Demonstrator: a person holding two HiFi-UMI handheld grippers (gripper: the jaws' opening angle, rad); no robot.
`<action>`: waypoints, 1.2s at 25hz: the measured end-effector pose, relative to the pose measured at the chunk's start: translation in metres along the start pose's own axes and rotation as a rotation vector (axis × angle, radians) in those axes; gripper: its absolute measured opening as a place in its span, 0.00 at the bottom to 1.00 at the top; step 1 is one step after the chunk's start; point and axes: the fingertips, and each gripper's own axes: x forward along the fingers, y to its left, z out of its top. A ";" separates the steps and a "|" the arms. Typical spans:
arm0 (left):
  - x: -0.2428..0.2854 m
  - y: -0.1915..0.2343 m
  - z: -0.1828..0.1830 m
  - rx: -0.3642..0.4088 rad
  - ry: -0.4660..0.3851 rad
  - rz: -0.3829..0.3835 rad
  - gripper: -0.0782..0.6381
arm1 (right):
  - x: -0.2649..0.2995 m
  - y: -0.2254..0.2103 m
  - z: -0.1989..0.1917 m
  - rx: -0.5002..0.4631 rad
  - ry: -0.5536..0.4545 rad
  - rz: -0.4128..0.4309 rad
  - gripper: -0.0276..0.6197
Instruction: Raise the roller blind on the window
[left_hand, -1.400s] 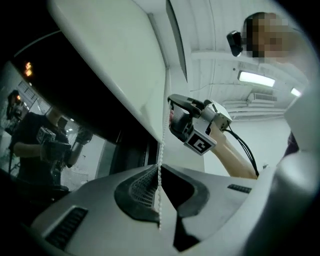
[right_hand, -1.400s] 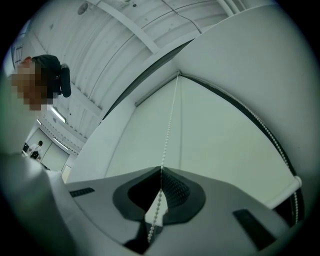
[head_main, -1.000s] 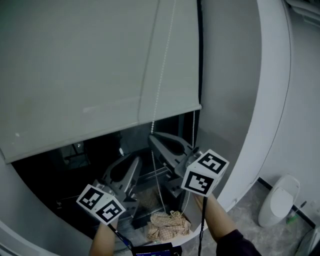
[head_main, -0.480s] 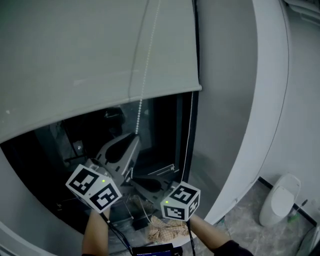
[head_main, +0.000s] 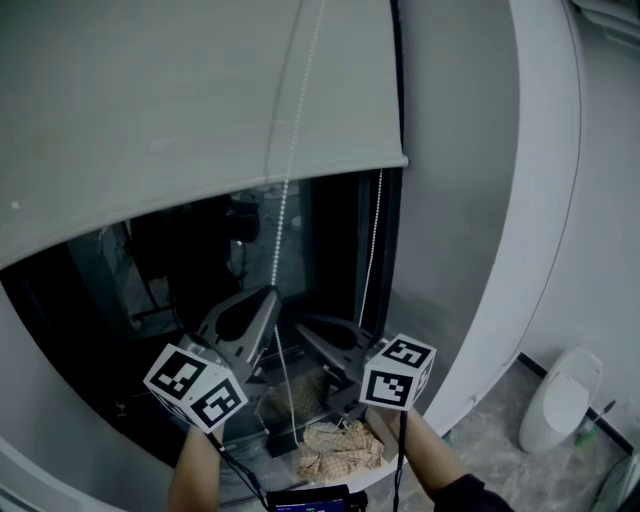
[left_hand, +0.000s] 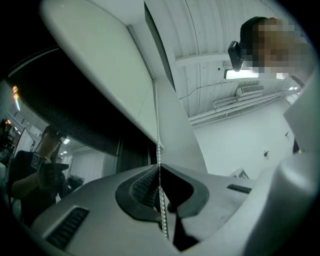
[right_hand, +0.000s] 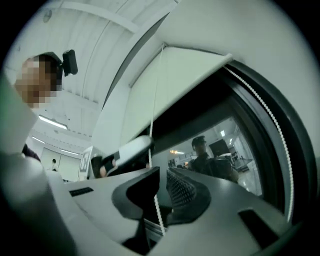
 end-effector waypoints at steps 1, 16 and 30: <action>-0.005 0.003 -0.012 -0.019 0.006 0.002 0.13 | -0.002 -0.003 0.012 -0.013 -0.026 -0.008 0.08; -0.049 -0.004 -0.121 -0.123 0.082 -0.012 0.13 | 0.025 0.016 0.084 -0.121 -0.161 0.042 0.08; -0.071 0.002 -0.132 -0.169 0.064 -0.003 0.13 | 0.034 0.016 0.062 -0.173 -0.080 0.016 0.07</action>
